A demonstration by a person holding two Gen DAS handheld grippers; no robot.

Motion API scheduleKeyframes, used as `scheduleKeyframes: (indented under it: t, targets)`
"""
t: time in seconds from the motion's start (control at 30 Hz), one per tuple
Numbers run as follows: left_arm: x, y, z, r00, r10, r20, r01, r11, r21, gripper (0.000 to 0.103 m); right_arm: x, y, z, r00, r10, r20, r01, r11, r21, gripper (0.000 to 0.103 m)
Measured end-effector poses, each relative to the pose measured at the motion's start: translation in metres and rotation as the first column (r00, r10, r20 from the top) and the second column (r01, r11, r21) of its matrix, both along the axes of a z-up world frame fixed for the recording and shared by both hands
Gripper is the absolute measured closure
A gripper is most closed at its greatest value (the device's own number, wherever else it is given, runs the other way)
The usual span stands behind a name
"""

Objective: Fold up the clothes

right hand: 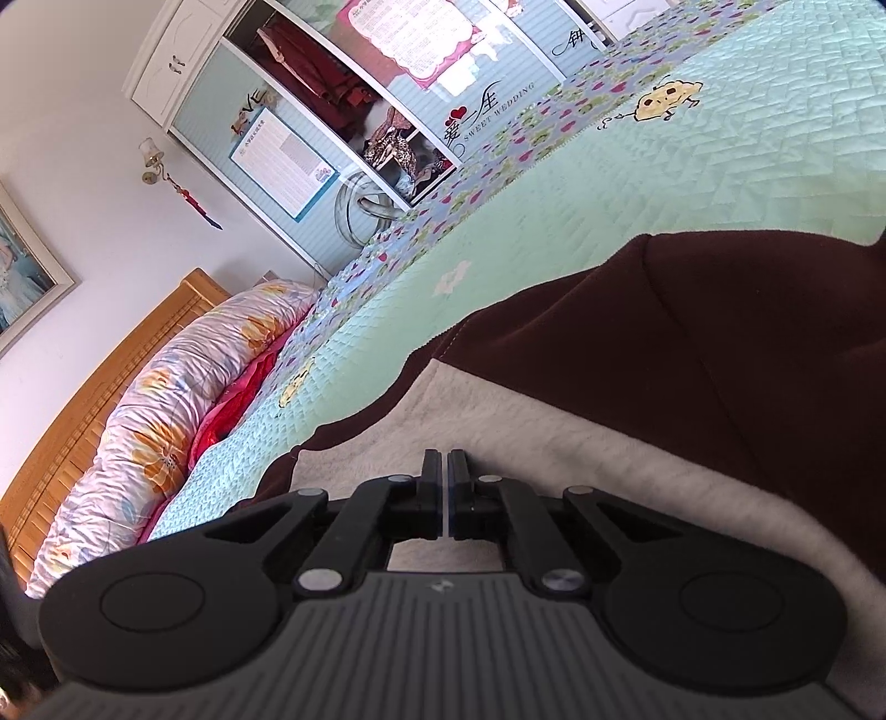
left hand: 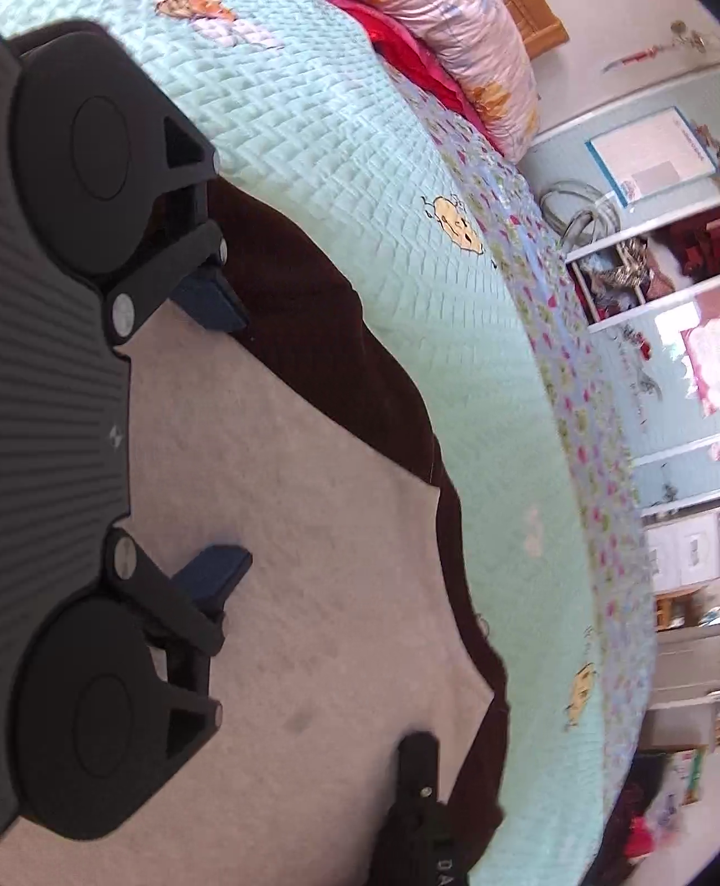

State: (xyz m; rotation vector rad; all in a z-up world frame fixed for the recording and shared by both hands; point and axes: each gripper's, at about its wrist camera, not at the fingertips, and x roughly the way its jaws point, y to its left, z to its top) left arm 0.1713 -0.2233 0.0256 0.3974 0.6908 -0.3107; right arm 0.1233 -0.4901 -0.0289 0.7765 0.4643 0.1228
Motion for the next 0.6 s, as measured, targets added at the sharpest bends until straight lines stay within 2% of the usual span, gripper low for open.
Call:
scheduleKeyframes:
  t: [0.1, 0.27, 0.37, 0.5, 0.53, 0.57, 0.6]
  targets:
    - [0.015, 0.005, -0.006, 0.999, 0.036, 0.016, -0.035, 0.998, -0.056, 0.000, -0.001, -0.001, 0.000, 1.000, 0.000, 0.001, 0.000, 1.000, 0.002, 0.099]
    - [0.044, -0.005, -0.009, 0.997, 0.070, 0.042, -0.066, 0.994, -0.092, 0.000, -0.001, -0.001, 0.000, 1.000, -0.001, 0.003, 0.001, 1.000, 0.006, 0.099]
    - [0.062, -0.005, -0.008, 0.995, 0.097, 0.025, -0.093, 0.987, -0.134, 0.000, -0.001, -0.001, 0.001, 1.000, -0.002, 0.005, 0.002, 1.000, 0.007, 0.099]
    - [0.077, -0.010, -0.001, 0.993, 0.119, 0.008, -0.117, 0.986, -0.122, 0.000, -0.001, -0.001, 0.000, 1.000, -0.002, 0.006, 0.002, 1.000, 0.012, 0.099]
    - [0.076, -0.005, 0.005, 0.991, 0.130, -0.007, -0.130, 0.982, -0.139, 0.000, -0.001, -0.001, 0.000, 1.000, -0.002, 0.005, 0.002, 1.000, 0.014, 0.099]
    - [0.074, -0.001, 0.011, 0.990, 0.142, -0.023, -0.144, 0.977, -0.159, 0.009, -0.002, -0.001, 0.000, 1.000, -0.002, 0.006, 0.002, 1.000, 0.016, 0.100]
    - [0.069, 0.009, 0.020, 0.988, 0.146, -0.053, -0.154, 0.964, -0.219, 0.016, -0.002, -0.002, 0.000, 1.000, -0.002, 0.005, 0.002, 1.000, 0.016, 0.099]
